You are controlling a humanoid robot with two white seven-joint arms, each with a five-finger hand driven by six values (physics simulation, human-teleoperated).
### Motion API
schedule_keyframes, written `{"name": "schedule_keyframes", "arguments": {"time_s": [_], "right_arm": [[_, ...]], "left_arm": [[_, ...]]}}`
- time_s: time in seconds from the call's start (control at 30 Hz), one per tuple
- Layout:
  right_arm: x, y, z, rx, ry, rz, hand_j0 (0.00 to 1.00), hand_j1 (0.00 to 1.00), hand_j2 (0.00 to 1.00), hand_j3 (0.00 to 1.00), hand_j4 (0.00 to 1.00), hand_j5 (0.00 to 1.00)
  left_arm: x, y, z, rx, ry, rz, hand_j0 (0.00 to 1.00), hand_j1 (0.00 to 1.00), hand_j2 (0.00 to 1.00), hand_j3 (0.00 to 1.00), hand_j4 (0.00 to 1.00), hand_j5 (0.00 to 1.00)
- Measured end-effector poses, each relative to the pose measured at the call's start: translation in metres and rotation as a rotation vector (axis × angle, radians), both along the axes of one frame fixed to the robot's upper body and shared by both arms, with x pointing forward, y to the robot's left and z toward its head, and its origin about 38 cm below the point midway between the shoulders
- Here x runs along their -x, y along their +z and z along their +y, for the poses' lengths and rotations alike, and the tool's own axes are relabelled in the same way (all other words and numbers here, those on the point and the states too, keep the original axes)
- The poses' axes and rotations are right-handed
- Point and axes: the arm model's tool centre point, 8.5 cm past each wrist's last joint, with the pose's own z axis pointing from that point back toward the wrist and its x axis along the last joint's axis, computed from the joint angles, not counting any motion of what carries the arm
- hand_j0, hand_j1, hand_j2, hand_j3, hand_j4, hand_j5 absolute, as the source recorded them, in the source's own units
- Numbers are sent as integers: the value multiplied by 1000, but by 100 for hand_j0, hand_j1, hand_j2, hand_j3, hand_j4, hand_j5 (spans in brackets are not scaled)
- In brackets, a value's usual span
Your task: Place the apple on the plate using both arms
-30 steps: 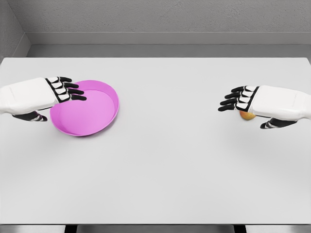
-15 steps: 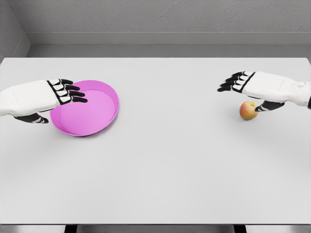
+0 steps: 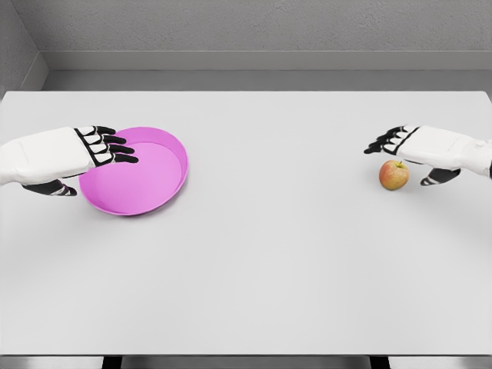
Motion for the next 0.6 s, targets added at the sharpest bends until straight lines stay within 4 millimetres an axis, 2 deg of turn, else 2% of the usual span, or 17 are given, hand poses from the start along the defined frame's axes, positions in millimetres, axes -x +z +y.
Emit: {"name": "schedule_keyframes", "arguments": {"time_s": [0.23, 0.6], "right_arm": [[-3, -19, 15, 15, 24, 23, 100, 100, 100, 100, 100, 100], [-6, -32, 6, 41, -8, 44, 97, 97, 97, 97, 97, 97]], "left_arm": [[0, 0, 0, 0, 0, 0, 100, 100, 100, 100, 100, 100], [0, 0, 0, 0, 1, 0, 100, 100, 100, 100, 100, 100]]}}
